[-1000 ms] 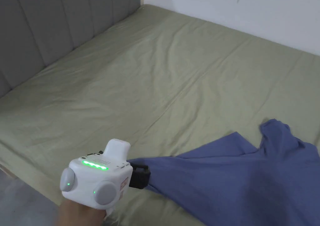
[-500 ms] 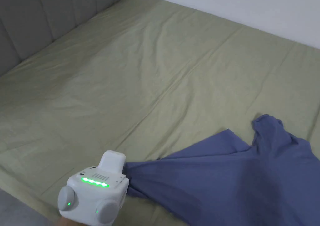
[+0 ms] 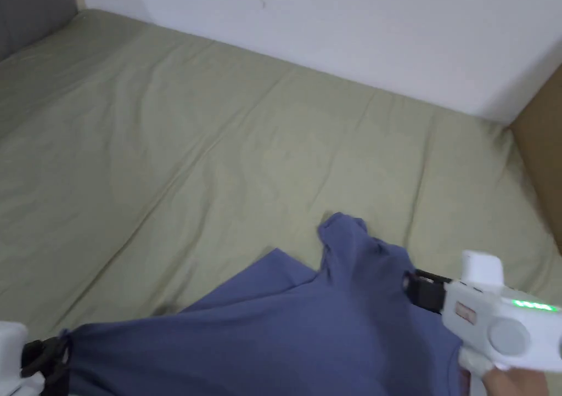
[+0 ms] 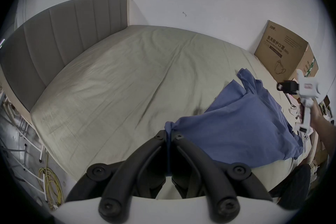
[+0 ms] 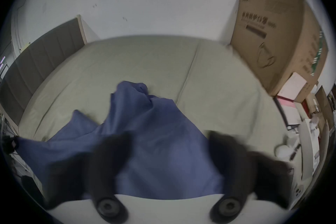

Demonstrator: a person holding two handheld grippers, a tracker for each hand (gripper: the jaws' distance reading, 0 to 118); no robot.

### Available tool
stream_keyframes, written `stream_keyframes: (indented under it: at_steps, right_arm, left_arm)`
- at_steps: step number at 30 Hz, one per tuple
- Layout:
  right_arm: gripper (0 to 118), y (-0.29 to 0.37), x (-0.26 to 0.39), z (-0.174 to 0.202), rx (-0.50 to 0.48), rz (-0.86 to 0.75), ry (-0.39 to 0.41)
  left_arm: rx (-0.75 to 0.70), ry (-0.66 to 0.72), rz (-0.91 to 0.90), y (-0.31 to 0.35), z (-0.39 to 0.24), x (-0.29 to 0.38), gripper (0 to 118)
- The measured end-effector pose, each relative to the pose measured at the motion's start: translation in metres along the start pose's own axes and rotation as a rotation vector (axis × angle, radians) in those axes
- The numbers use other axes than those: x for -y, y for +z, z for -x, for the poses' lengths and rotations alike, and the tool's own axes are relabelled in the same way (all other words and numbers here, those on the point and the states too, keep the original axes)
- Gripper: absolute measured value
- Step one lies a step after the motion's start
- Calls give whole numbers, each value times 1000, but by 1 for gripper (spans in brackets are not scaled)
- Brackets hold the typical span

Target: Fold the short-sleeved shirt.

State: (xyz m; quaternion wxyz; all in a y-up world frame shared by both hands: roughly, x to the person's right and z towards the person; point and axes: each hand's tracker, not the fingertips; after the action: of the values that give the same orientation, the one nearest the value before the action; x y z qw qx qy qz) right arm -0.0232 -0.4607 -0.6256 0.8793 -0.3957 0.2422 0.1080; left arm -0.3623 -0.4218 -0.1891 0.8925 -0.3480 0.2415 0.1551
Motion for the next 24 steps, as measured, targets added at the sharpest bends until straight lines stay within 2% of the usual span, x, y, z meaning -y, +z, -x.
stream_keyframes:
  at_steps: [2,6,9,11,12,14,15,16,18,21,24]
  right_arm:
    - [115,-28,-11,-3,-16,13,-3]
    - [114,-80,-20,-7,8,71,44]
    - [109,-97,-9,-2,25,200,42]
    - [72,-89,1,1,-22,180,8]
    - [58,-78,2,4,-30,122,7]
    - [3,-70,3,4,-115,140,-10]
    - [3,-57,3,9,-80,118,12]
    - [3,-49,3,8,-89,103,14]
    - [3,-23,0,5,-100,46,-26]
    - [3,29,-6,0,-169,-38,-123]
    - [3,93,-16,-4,-175,-120,-105]
  left_arm:
    - [-6,-5,2,-2,-6,-4,3]
    - [-17,-11,21,-4,-13,-10,3]
    - [-20,-8,34,-8,-13,-11,3]
    - [-19,-11,36,-8,-15,-13,3]
    - [-19,-16,35,-9,-17,-13,3]
    - [-12,-23,36,-12,-17,-15,3]
    - [-7,-27,35,-13,-18,-16,3]
    - [-3,-32,31,-14,-19,-16,3]
    - [6,-36,28,-16,-17,-16,3]
    - [34,-38,17,-14,-15,-21,3]
    - [79,-37,-35,-2,-14,-41,3]
